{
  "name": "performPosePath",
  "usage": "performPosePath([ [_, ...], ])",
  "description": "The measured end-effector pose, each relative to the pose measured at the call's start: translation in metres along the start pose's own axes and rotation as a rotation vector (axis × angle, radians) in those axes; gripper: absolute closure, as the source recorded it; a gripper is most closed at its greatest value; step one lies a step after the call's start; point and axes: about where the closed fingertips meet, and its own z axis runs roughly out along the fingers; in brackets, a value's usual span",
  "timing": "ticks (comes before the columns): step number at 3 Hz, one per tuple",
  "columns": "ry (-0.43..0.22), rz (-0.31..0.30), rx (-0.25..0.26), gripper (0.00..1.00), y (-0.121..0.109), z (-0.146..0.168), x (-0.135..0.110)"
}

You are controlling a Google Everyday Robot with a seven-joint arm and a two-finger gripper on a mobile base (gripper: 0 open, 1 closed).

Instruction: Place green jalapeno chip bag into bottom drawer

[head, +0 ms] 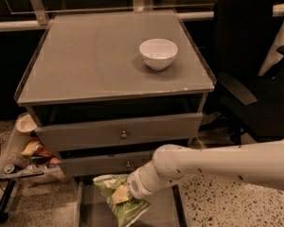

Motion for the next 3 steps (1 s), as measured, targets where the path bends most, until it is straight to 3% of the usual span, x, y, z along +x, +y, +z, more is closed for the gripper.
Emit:
performPosePath([
  [2, 0.039, 0.026, -0.047, 1.0, -0.009, 0.03, 0.009],
  [3, 0.005, 0.076, -0.063, 1.0, -0.047, 0.071, 0.006],
])
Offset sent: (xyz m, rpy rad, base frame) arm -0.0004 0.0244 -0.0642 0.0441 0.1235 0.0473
